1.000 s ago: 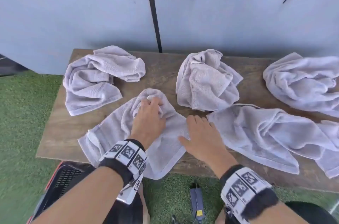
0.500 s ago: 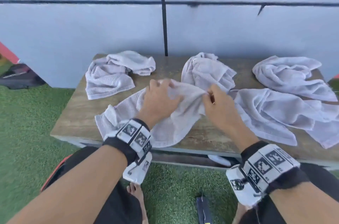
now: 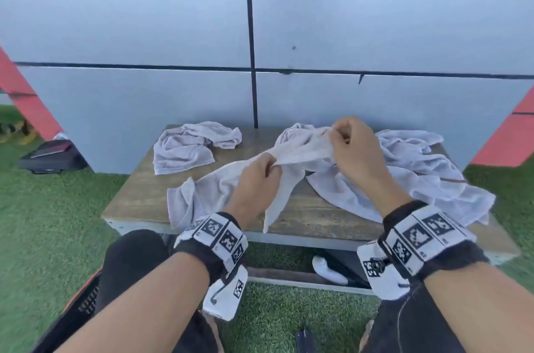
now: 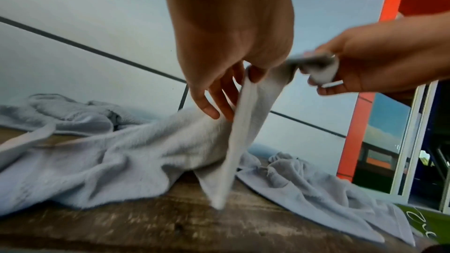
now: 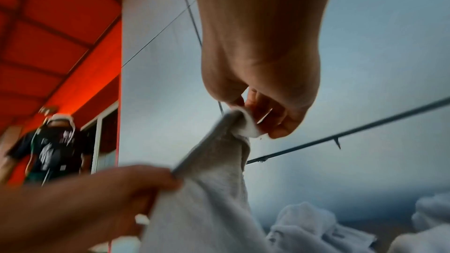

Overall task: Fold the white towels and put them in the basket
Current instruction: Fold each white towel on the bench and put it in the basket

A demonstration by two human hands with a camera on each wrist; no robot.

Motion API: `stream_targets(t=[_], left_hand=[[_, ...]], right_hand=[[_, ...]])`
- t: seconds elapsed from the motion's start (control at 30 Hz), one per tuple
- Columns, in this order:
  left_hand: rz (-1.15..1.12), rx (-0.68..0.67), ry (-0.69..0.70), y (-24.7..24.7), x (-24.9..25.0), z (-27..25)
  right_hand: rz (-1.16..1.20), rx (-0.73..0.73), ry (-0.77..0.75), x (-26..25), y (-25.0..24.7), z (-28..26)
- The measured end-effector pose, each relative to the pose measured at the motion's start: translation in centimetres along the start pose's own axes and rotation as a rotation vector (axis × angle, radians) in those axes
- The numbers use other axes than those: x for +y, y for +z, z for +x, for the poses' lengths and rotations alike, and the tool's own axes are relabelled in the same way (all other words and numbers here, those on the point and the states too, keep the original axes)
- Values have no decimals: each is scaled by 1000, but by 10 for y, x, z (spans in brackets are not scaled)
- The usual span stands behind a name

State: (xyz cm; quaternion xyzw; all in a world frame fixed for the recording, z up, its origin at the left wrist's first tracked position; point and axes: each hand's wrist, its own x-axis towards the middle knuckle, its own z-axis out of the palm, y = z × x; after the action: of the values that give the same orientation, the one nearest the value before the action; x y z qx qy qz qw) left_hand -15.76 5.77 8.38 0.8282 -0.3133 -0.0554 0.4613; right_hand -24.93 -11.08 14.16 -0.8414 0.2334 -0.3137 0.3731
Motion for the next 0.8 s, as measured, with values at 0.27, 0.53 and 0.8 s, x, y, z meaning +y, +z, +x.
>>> stream_targets(t=[0.27,0.53,0.8], left_hand=[[-113,-97,224,0,57,3],[110,-76,170,-30,19,16],[-42,-150,320,-17,36,33]], right_hand=[[-223,-292,-267,-10,-4,-33],[-167,23,-60,-1,-28,-23],[-189,-269,-198,5,0,-18]])
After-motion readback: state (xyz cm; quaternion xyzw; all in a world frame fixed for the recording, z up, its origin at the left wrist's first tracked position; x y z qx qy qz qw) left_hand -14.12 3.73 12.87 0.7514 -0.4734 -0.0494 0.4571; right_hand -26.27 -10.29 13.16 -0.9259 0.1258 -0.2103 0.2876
